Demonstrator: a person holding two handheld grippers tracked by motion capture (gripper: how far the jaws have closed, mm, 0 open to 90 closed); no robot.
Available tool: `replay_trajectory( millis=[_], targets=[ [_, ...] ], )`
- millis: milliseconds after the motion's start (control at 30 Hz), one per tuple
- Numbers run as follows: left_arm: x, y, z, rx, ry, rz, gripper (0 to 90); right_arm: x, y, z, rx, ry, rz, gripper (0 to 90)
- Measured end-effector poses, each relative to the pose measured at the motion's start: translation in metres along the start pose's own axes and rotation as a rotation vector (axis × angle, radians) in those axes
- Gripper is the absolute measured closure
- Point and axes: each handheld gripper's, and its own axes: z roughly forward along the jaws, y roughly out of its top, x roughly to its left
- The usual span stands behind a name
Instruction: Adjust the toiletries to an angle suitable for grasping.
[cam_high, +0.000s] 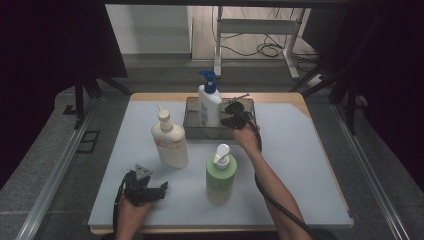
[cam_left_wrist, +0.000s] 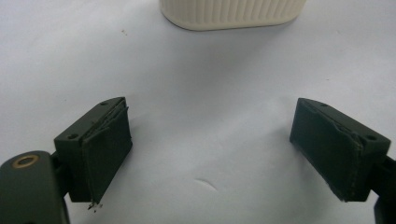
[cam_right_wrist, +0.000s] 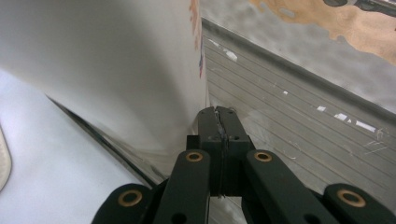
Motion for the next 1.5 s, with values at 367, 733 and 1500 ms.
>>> replay_trajectory(
  millis=[367, 733, 1500],
  targets=[
    [0.0, 0.0, 0.0, 0.0, 0.001, 0.001, 12.1, 0.001, 0.001, 0.005, 0.006, 0.005, 0.014, 89.1],
    [0.0, 0.0, 0.0, 0.0, 0.001, 0.001, 12.1, 0.006, 0.004, 0.01, 0.007, 0.027, 0.012, 88.5],
    [0.0, 0.0, 0.0, 0.0, 0.001, 0.001, 12.1, 0.019, 0.01, 0.022, 0.004, 0.057, -0.003, 87.2]
  ],
)
